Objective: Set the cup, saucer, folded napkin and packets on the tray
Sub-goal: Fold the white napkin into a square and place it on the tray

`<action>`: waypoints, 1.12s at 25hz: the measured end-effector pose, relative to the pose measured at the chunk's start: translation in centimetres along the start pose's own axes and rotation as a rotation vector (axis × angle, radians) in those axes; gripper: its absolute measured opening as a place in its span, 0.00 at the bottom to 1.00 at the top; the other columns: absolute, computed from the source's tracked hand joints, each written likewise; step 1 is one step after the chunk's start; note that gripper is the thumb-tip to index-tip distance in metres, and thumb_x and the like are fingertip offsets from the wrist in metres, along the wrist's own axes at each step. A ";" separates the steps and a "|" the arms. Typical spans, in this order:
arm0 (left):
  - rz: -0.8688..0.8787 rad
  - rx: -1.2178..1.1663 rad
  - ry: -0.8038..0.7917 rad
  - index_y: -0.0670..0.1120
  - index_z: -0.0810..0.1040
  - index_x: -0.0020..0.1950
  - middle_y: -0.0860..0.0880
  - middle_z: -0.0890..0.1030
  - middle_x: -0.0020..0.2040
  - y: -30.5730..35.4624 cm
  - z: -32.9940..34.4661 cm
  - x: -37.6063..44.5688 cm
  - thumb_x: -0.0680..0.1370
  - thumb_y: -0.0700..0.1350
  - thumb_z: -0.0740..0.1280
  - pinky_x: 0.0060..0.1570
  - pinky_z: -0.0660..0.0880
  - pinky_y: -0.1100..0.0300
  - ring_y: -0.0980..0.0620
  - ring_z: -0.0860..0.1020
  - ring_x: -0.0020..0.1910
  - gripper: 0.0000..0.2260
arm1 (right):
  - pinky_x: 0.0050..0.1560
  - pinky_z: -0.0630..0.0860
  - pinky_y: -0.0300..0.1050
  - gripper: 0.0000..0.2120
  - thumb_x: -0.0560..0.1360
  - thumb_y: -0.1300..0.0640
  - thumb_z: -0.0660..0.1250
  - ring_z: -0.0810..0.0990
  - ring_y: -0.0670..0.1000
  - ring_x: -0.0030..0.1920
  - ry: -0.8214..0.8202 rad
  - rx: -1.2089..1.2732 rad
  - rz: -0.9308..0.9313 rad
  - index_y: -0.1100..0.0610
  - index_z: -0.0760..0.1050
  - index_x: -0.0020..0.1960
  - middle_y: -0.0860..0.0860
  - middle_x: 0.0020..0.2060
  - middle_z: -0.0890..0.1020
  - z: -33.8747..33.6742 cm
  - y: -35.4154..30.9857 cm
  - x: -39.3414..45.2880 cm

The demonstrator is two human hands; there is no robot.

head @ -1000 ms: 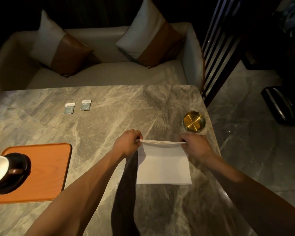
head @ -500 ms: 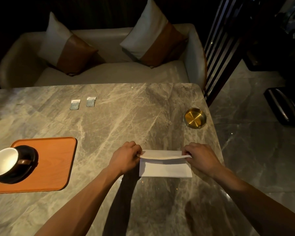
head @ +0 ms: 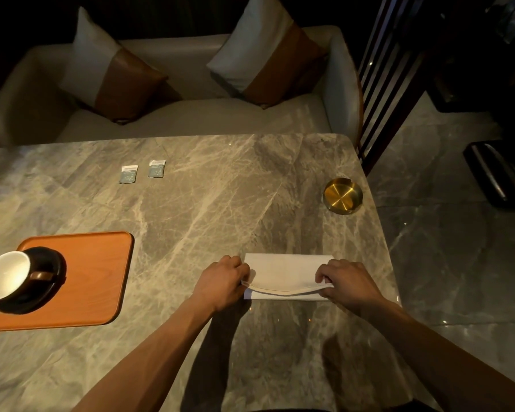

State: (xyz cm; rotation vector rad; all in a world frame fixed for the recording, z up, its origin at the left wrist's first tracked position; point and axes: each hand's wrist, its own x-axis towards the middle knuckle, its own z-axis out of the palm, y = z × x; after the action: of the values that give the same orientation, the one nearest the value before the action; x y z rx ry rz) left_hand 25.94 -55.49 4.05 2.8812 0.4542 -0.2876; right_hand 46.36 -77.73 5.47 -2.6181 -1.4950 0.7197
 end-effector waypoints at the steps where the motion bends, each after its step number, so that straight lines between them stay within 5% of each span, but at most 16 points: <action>1: -0.001 0.002 -0.013 0.47 0.77 0.55 0.48 0.78 0.53 0.0 0.2 0.0 0.77 0.52 0.65 0.39 0.67 0.58 0.47 0.74 0.51 0.11 | 0.56 0.66 0.47 0.11 0.73 0.46 0.68 0.76 0.49 0.56 -0.011 0.001 0.002 0.44 0.76 0.55 0.45 0.53 0.79 0.2 0.1 0.0; 12: 0.027 0.019 -0.075 0.48 0.76 0.57 0.48 0.78 0.55 -0.2 2.5 -0.1 0.77 0.54 0.66 0.41 0.66 0.58 0.47 0.74 0.53 0.14 | 0.56 0.63 0.46 0.14 0.73 0.42 0.68 0.73 0.48 0.58 -0.067 -0.052 -0.013 0.44 0.75 0.56 0.43 0.55 0.78 2.1 0.8 0.2; 19: 0.051 -0.023 -0.069 0.49 0.76 0.56 0.49 0.78 0.54 0.0 3.1 -0.8 0.78 0.54 0.64 0.43 0.64 0.59 0.48 0.75 0.52 0.12 | 0.59 0.68 0.51 0.17 0.70 0.44 0.73 0.77 0.54 0.57 0.049 -0.055 -0.083 0.50 0.79 0.56 0.47 0.53 0.80 3.4 1.2 -1.2; 23: 0.051 -0.072 -0.045 0.51 0.75 0.55 0.50 0.78 0.52 0.1 3.4 -1.3 0.80 0.51 0.61 0.43 0.67 0.59 0.49 0.74 0.50 0.08 | 0.59 0.69 0.49 0.18 0.76 0.41 0.66 0.75 0.52 0.60 0.029 -0.071 -0.128 0.49 0.78 0.61 0.47 0.58 0.79 3.5 1.6 -1.3; 28: 0.040 -0.070 -0.007 0.51 0.77 0.54 0.50 0.80 0.50 0.1 3.8 -1.6 0.81 0.52 0.61 0.42 0.68 0.60 0.50 0.76 0.48 0.08 | 0.48 0.75 0.51 0.07 0.72 0.49 0.74 0.80 0.54 0.50 0.121 -0.007 -0.089 0.51 0.82 0.46 0.48 0.46 0.83 4.3 1.4 -1.9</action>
State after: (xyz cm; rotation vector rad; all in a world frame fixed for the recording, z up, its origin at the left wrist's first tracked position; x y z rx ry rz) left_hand 23.84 -56.90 0.81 2.8169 0.3972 -0.2693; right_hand 44.95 -80.85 1.95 -2.5310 -1.5701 0.5394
